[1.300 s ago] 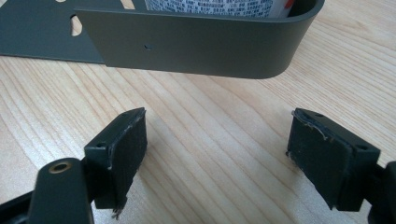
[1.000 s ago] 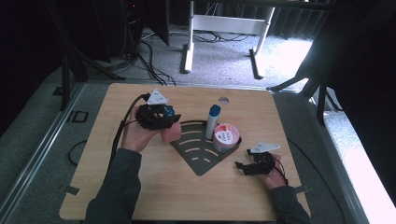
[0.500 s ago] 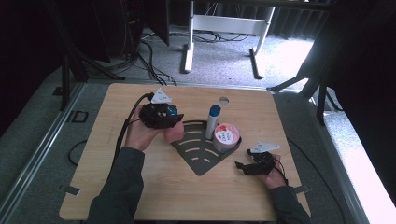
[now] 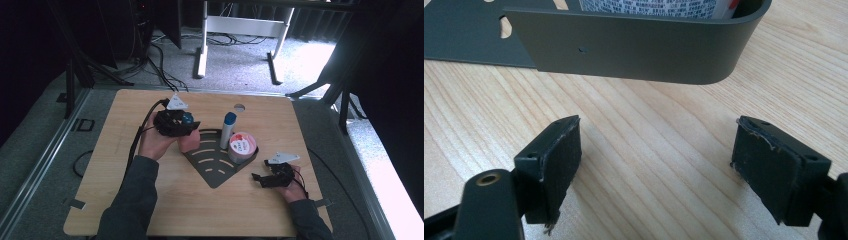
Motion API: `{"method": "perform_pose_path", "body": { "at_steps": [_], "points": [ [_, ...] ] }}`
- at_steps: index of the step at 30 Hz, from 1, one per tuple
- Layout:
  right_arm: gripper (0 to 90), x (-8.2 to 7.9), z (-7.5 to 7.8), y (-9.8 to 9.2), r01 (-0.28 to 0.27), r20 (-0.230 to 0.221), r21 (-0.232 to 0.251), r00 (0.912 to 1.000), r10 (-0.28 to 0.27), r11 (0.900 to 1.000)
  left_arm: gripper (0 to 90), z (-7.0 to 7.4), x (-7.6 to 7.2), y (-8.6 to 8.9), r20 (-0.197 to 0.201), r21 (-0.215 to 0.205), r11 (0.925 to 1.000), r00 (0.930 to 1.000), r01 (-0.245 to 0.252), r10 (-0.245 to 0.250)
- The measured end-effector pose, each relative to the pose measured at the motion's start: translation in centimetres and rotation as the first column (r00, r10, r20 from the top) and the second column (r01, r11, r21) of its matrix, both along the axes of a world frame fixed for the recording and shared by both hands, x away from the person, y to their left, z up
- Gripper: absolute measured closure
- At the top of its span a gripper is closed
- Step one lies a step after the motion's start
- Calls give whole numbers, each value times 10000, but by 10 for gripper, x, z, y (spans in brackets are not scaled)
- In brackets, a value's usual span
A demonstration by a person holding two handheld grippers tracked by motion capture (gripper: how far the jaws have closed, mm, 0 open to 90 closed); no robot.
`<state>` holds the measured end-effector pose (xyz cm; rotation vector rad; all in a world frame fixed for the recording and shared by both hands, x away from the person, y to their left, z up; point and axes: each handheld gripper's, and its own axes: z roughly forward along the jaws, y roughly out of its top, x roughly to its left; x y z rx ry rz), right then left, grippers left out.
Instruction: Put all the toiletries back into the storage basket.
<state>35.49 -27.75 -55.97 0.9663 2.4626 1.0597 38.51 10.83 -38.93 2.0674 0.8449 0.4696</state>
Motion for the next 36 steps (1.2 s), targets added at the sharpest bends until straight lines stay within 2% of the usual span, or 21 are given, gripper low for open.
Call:
{"method": "perform_pose_path", "body": {
  "at_steps": [36],
  "points": [
    [194, 0, 0, 0, 8, -20, 14, 10000, -8, 10000, 532, -8, 20, -27, -91, -31, 9998, 9998, 198, -198]
  ]
}}
